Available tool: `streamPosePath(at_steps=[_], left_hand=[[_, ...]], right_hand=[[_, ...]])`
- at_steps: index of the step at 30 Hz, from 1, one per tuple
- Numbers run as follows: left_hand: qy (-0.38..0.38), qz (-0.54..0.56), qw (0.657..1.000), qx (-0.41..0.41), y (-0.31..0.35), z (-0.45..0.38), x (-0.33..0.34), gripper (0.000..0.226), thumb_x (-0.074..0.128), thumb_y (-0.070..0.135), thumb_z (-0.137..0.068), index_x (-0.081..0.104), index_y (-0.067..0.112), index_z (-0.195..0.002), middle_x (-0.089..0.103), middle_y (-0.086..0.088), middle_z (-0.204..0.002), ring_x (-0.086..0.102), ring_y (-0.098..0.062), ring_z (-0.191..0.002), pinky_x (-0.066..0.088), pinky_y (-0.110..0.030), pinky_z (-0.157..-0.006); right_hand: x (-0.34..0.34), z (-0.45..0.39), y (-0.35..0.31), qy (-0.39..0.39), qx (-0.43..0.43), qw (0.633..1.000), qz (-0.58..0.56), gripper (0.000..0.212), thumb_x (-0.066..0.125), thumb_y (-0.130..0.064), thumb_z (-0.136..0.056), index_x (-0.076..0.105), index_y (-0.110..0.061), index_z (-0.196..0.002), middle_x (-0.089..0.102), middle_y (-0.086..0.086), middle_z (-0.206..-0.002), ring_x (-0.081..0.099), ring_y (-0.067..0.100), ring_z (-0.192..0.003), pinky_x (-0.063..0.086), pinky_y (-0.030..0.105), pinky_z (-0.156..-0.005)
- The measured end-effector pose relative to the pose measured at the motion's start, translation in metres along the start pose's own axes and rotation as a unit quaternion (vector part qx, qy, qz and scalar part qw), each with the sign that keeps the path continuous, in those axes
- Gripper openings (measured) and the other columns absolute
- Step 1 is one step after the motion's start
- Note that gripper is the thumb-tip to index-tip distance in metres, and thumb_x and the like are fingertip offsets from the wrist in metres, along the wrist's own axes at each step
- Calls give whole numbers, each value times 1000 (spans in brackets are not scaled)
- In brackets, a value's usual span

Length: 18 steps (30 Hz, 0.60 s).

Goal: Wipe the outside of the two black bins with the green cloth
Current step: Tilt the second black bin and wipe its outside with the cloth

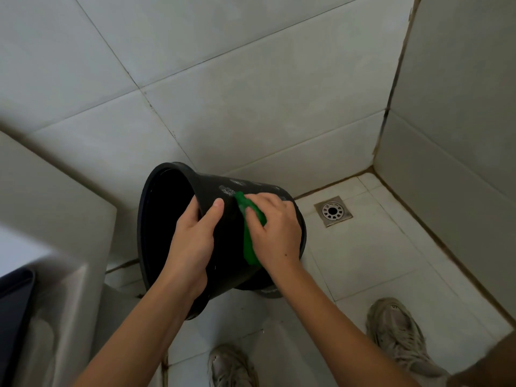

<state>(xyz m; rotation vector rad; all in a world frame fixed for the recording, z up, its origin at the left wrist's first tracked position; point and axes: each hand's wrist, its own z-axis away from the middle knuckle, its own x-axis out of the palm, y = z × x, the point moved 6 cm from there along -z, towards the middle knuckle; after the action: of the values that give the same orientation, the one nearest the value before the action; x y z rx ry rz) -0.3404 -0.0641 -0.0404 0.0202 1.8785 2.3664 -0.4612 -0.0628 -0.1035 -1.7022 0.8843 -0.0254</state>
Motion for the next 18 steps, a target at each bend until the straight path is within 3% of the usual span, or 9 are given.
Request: streamPosePath(at_steps=[2, 5, 10, 15, 16, 18], left_hand=[[0, -3, 1000, 2, 0, 0, 0, 23, 50, 22, -100, 64, 26, -118, 74, 3, -106, 72, -14, -97, 56, -35, -84], [-5, -1, 1000, 2, -1, 0, 1, 24, 50, 21, -100, 64, 25, -118, 75, 3, -105, 72, -14, -97, 56, -34, -84], [-7, -11, 1000, 10, 0, -2, 3, 22, 50, 21, -100, 64, 26, -116, 75, 4, -105, 71, -14, -97, 56, -37, -87], [-12, -7, 1000, 8, -2, -4, 1, 24, 50, 21, -100, 64, 27, -118, 75, 3, -106, 71, -14, -98, 55, -33, -85], [-16, -6, 1000, 8, -3, -3, 0, 25, 49, 22, -100, 63, 28, -119, 74, 4, -106, 71, -14, -98, 55, -32, -84], [-25, -3, 1000, 8, -5, -2, 0, 27, 49, 22, -99, 62, 29, -122, 74, 7, -108, 71, -11, -98, 57, -31, -82]], right_hand=[[-2, 13, -5, 12, -19, 1000, -7, 39, 43, -38, -92, 68, -22, -117, 65, -8, -113, 43, 4, -96, 30, 8, -75], [-5, 24, -5, 13, -51, 999, -10, 37, 45, -36, -92, 70, -20, -115, 67, -7, -111, 50, 8, -96, 30, 6, -75], [2, 2, 4, 13, 6, 1000, 1, 31, 50, -32, -94, 68, -22, -117, 65, -9, -114, 51, 12, -99, 27, 6, -74], [5, 59, 1, 90, -84, 991, -59, 30, 51, -27, -92, 63, -23, -119, 62, -5, -115, 47, 8, -100, 35, 6, -87], [9, 61, 10, 93, -80, 991, -61, 30, 51, -28, -92, 61, -24, -120, 62, -4, -117, 47, 9, -101, 35, 7, -88], [12, 50, 43, 100, 24, 992, -76, 31, 48, -33, -92, 62, -26, -120, 61, -5, -118, 48, 8, -103, 35, 8, -83]])
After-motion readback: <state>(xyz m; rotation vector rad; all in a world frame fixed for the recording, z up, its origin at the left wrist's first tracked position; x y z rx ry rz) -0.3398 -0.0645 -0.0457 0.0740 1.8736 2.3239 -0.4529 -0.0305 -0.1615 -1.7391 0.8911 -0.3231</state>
